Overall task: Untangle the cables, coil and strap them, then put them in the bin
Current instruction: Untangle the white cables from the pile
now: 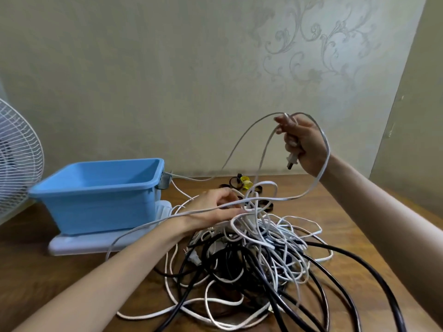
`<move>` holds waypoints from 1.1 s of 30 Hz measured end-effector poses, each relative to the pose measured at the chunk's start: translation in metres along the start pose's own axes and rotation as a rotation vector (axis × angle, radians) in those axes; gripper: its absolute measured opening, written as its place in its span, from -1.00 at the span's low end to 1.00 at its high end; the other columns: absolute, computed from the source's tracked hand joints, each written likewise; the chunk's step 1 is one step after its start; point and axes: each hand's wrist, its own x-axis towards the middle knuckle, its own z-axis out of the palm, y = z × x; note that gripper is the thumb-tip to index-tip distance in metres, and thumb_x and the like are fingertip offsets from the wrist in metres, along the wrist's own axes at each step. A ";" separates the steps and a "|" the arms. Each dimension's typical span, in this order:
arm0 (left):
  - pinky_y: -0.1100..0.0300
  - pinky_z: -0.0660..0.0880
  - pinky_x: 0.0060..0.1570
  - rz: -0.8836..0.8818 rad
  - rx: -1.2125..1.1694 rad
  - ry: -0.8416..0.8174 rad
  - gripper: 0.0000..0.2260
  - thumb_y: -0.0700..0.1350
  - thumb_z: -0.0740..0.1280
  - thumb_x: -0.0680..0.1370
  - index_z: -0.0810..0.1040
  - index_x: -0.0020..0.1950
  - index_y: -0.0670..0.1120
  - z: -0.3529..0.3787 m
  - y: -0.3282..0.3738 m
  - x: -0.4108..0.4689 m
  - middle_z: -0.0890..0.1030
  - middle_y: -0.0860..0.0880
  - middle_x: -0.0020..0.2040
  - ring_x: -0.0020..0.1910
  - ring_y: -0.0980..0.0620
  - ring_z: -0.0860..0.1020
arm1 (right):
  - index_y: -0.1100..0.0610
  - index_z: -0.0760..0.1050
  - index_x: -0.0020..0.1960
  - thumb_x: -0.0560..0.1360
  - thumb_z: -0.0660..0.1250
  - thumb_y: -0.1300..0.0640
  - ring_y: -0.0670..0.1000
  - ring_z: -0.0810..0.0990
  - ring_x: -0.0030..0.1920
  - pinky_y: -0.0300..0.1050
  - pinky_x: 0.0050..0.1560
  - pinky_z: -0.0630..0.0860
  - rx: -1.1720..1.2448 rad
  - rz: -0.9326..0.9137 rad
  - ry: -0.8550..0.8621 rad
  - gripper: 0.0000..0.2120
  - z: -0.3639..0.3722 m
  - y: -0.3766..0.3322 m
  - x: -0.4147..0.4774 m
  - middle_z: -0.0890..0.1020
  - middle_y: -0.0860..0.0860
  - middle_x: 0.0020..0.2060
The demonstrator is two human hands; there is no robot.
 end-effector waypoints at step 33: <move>0.44 0.35 -0.34 0.062 0.276 0.157 -0.92 -0.08 0.28 0.59 0.46 -0.03 -0.08 -0.019 0.033 0.013 0.52 0.08 -0.30 -0.36 0.19 0.46 | -0.02 0.62 -0.44 0.48 0.37 0.26 -0.14 0.21 -0.55 -0.22 -0.49 0.11 -0.533 0.165 -0.469 -0.64 0.013 0.018 -0.031 0.37 -0.12 -0.61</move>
